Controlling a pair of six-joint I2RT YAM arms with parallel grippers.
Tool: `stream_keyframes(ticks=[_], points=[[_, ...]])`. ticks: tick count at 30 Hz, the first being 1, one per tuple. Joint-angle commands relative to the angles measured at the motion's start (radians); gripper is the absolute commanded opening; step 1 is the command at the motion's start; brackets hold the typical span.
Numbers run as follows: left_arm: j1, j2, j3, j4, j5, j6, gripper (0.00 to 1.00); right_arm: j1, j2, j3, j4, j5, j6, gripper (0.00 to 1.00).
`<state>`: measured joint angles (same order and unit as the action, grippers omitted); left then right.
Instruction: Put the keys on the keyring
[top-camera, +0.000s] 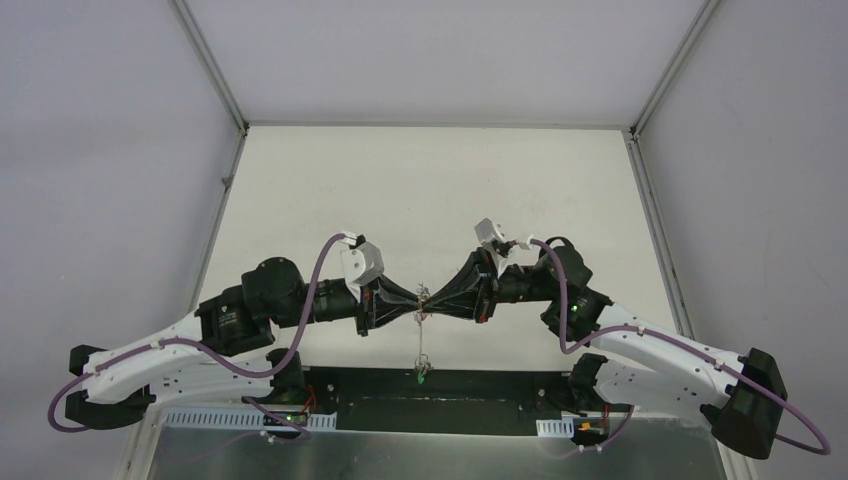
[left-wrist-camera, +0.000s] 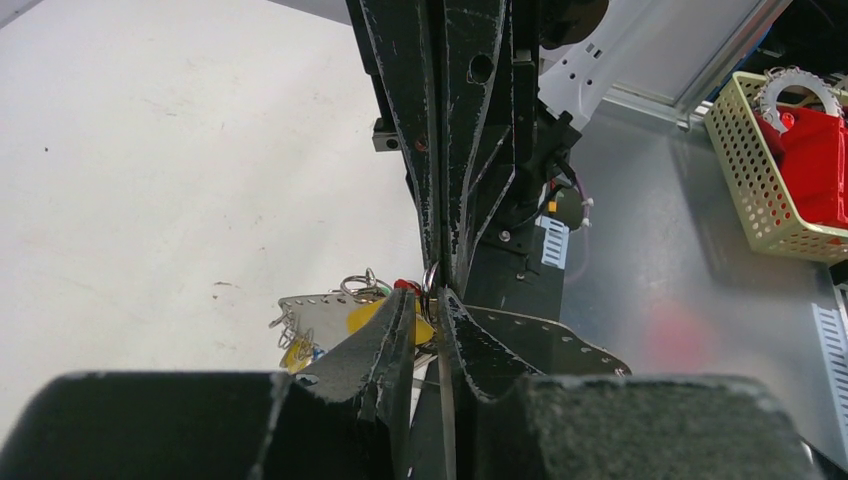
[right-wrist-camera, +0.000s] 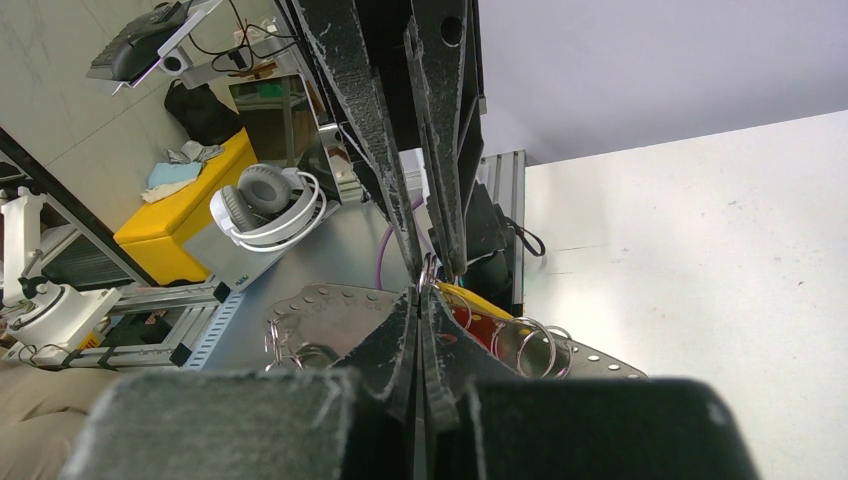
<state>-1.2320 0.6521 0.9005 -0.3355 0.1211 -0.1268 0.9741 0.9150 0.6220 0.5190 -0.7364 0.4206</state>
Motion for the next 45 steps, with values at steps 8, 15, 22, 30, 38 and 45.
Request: stream_keyframes(ticks=[8, 15, 22, 30, 38, 45], points=[[-0.009, 0.003, -0.011, 0.018, 0.020, -0.009, 0.12, 0.003, -0.022, 0.024, 0.073, 0.025, -0.003, 0.00], [-0.009, 0.024, -0.014, 0.051, 0.055, -0.008, 0.00, 0.003, -0.022, 0.018, 0.073, 0.028, 0.000, 0.00], [-0.010, 0.042, 0.002, 0.045, 0.054, -0.006, 0.01, 0.003, -0.026, 0.013, 0.074, 0.038, -0.002, 0.00], [-0.009, 0.052, 0.006, 0.030, 0.053, -0.009, 0.11, 0.002, -0.028, 0.014, 0.074, 0.037, -0.002, 0.00], [-0.009, 0.060, 0.048, -0.026, 0.037, -0.001, 0.00, 0.003, -0.033, 0.011, 0.066, 0.050, -0.003, 0.00], [-0.010, 0.142, 0.199, -0.218, 0.018, 0.013, 0.00, 0.003, -0.058, 0.011, 0.032, 0.098, -0.025, 0.36]])
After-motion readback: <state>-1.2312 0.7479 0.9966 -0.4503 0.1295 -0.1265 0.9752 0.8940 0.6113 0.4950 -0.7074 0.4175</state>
